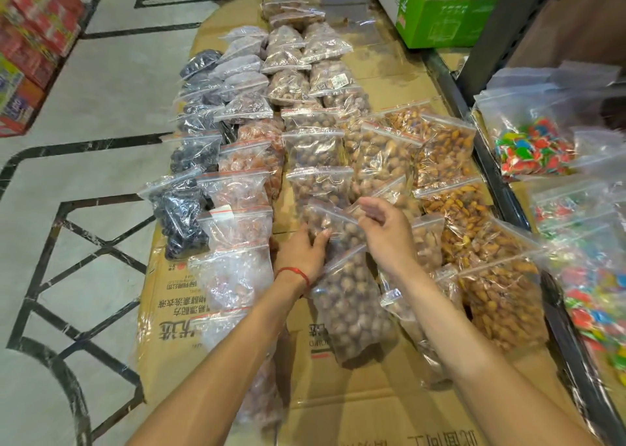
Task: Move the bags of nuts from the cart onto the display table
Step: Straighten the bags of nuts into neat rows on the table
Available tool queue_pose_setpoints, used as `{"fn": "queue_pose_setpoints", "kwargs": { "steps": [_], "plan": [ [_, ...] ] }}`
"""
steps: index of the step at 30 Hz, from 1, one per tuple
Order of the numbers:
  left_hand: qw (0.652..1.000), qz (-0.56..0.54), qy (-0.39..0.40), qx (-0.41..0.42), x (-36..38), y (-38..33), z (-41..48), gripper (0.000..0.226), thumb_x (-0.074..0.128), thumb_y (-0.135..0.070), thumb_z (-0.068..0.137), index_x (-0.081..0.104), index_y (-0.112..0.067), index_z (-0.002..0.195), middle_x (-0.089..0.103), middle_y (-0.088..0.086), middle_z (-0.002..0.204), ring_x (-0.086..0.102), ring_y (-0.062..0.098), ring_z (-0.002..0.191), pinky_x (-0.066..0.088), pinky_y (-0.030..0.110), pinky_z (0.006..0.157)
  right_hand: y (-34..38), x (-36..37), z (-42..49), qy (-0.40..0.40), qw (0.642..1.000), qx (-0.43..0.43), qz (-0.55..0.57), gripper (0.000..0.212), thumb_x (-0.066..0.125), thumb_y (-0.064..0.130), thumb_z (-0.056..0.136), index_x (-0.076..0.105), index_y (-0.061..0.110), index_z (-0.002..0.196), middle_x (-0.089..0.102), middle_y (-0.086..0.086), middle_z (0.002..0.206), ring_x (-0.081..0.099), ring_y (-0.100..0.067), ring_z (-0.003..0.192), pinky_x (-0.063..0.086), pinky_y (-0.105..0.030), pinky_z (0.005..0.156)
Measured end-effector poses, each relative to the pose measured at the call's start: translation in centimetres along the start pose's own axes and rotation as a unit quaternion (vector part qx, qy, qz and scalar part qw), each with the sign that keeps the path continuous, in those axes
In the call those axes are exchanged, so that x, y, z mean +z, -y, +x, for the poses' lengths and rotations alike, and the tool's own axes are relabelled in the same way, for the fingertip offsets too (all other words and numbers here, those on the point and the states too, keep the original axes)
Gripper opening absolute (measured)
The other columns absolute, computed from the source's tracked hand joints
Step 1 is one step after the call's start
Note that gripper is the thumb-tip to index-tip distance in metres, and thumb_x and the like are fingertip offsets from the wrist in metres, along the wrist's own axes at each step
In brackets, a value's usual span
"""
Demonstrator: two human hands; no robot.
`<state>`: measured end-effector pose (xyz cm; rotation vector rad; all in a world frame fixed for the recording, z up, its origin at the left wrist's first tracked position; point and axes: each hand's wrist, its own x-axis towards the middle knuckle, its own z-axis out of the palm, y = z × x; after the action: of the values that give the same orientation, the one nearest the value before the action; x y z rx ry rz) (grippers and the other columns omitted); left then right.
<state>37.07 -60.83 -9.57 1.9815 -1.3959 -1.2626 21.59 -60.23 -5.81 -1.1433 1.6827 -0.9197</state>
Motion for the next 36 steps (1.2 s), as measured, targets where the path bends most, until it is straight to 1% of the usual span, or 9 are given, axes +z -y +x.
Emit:
{"fn": "queue_pose_setpoints", "kwargs": {
  "steps": [4, 7, 11, 14, 18, 24, 29, 33, 36],
  "plan": [
    [0.995, -0.078, -0.053, -0.029, 0.0, 0.6, 0.2, 0.028, 0.057, -0.039, 0.102, 0.063, -0.013, 0.094, 0.073, 0.019, 0.101, 0.068, 0.037, 0.098, 0.054, 0.047, 0.094, -0.3, -0.2, -1.0, -0.03, 0.999, -0.021, -0.006, 0.035, 0.059, 0.005, 0.104, 0.068, 0.016, 0.135, 0.068, 0.006, 0.133, 0.061, -0.009, 0.126, 0.045, -0.026, 0.11],
    [0.986, -0.136, -0.082, -0.047, 0.2, 1.4, 0.5, 0.046, 0.058, -0.052, 0.089, 0.069, -0.01, 0.104, 0.074, 0.02, 0.107, 0.069, 0.037, 0.099, 0.056, 0.051, 0.095, -0.3, -0.4, -1.5, -0.018, 1.0, 0.011, 0.008, 0.038, 0.061, 0.003, 0.103, 0.064, 0.014, 0.139, 0.065, 0.005, 0.132, 0.058, -0.01, 0.126, 0.044, -0.032, 0.116],
    [0.975, -0.187, -0.102, -0.063, 0.5, 2.0, 0.5, 0.041, 0.059, -0.054, 0.083, 0.067, -0.015, 0.093, 0.075, 0.017, 0.096, 0.069, 0.032, 0.087, 0.057, 0.056, 0.091, 0.4, -0.1, -1.7, 0.029, 0.998, 0.049, -0.009, 0.049, 0.061, 0.012, 0.106, 0.05, 0.013, 0.153, 0.058, 0.0, 0.149, 0.054, -0.015, 0.134, 0.042, -0.029, 0.111],
    [0.968, -0.217, -0.103, -0.072, 0.6, 1.6, 0.0, 0.024, 0.063, -0.04, 0.098, 0.06, -0.018, 0.091, 0.069, 0.01, 0.09, 0.066, 0.028, 0.083, 0.058, 0.053, 0.089, 0.9, 0.3, -1.1, 0.081, 0.992, 0.096, -0.016, 0.042, 0.06, 0.014, 0.106, 0.053, 0.01, 0.147, 0.063, -0.002, 0.135, 0.064, -0.026, 0.123, 0.05, -0.039, 0.103],
    [0.968, -0.22, -0.089, -0.077, 0.5, 1.0, -0.4, 0.017, 0.055, -0.034, 0.104, 0.054, -0.017, 0.1, 0.062, 0.002, 0.087, 0.062, 0.025, 0.083, 0.054, 0.041, 0.083, 1.0, 0.8, -0.1, 0.112, 0.981, 0.106, -0.116, 0.026, 0.065, 0.025, 0.099, 0.062, 0.012, 0.121, 0.069, -0.003, 0.108, 0.066, -0.022, 0.096, 0.054, -0.037, 0.091],
    [0.979, -0.181, -0.069, -0.069, 0.7, 0.7, -0.3, 0.019, 0.045, -0.037, 0.107, 0.049, -0.019, 0.11, 0.057, -0.005, 0.093, 0.057, 0.021, 0.092, 0.045, 0.035, 0.088, 0.6, 1.2, 0.8, 0.127, 0.973, 0.098, -0.164, 0.055, 0.064, 0.044, 0.099, 0.051, 0.016, 0.145, 0.061, -0.006, 0.14, 0.06, -0.028, 0.125, 0.051, -0.045, 0.105],
    [0.974, -0.186, -0.087, -0.095, 2.5, 3.2, 1.5, 0.032, 0.04, -0.066, 0.085, 0.049, -0.038, 0.099, 0.074, 0.009, 0.1, 0.071, 0.034, 0.093, 0.057, 0.053, 0.093, 0.0, 2.2, 1.4, 0.099, 0.977, 0.105, -0.154, 0.05, 0.062, 0.037, 0.098, 0.053, 0.015, 0.142, 0.064, -0.006, 0.139, 0.062, -0.029, 0.123, 0.051, -0.041, 0.102],
    [0.961, -0.236, -0.069, -0.126, 3.6, 5.9, 3.6, 0.033, 0.051, -0.066, 0.074, 0.05, -0.041, 0.095, 0.07, 0.023, 0.111, 0.07, 0.038, 0.093, 0.053, 0.069, 0.094, 0.4, 3.3, 2.0, 0.137, 0.975, 0.131, -0.118, 0.078, 0.07, 0.043, 0.092, 0.037, 0.009, 0.153, 0.064, -0.007, 0.138, 0.062, -0.028, 0.124, 0.051, -0.044, 0.106],
    [0.966, -0.218, -0.064, -0.12, 2.9, 4.4, 2.6, 0.033, 0.047, -0.07, 0.074, 0.05, -0.048, 0.099, 0.069, 0.02, 0.114, 0.069, 0.041, 0.103, 0.053, 0.065, 0.097, 0.2, 4.0, 2.2, 0.152, 0.974, 0.138, -0.099, 0.1, 0.071, 0.047, 0.09, 0.014, 0.004, 0.159, 0.06, -0.009, 0.146, 0.061, -0.03, 0.129, 0.05, -0.046, 0.11]
  ]
}}
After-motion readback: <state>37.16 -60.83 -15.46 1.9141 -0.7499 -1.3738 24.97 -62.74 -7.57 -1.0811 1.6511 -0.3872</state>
